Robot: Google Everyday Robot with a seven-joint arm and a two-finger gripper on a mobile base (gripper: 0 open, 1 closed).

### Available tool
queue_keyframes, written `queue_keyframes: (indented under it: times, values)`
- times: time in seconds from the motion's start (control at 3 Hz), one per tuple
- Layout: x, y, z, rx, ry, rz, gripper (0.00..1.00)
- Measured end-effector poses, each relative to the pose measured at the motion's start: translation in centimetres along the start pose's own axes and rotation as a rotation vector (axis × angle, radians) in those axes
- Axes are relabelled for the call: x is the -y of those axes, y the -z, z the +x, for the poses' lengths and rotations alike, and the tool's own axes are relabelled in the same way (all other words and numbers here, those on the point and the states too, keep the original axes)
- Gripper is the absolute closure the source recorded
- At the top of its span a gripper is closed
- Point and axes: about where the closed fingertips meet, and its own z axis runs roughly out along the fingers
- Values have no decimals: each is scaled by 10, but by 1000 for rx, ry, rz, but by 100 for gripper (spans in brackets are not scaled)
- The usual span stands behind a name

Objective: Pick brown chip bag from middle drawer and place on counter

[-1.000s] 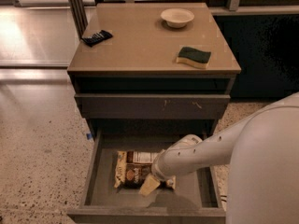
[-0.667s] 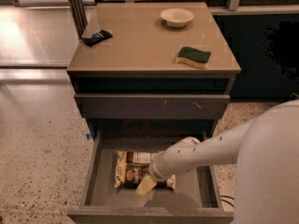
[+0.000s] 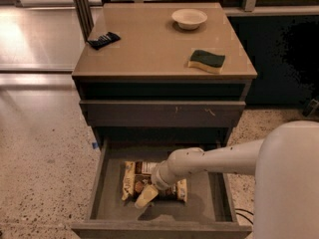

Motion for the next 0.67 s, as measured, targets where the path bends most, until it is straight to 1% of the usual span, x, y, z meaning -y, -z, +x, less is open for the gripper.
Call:
queue_keyframes:
  times: [0.33,0.67]
  values:
    - [0,0,0,0,0,0,0]
    - [9,-13,8,-19,-19,21,0]
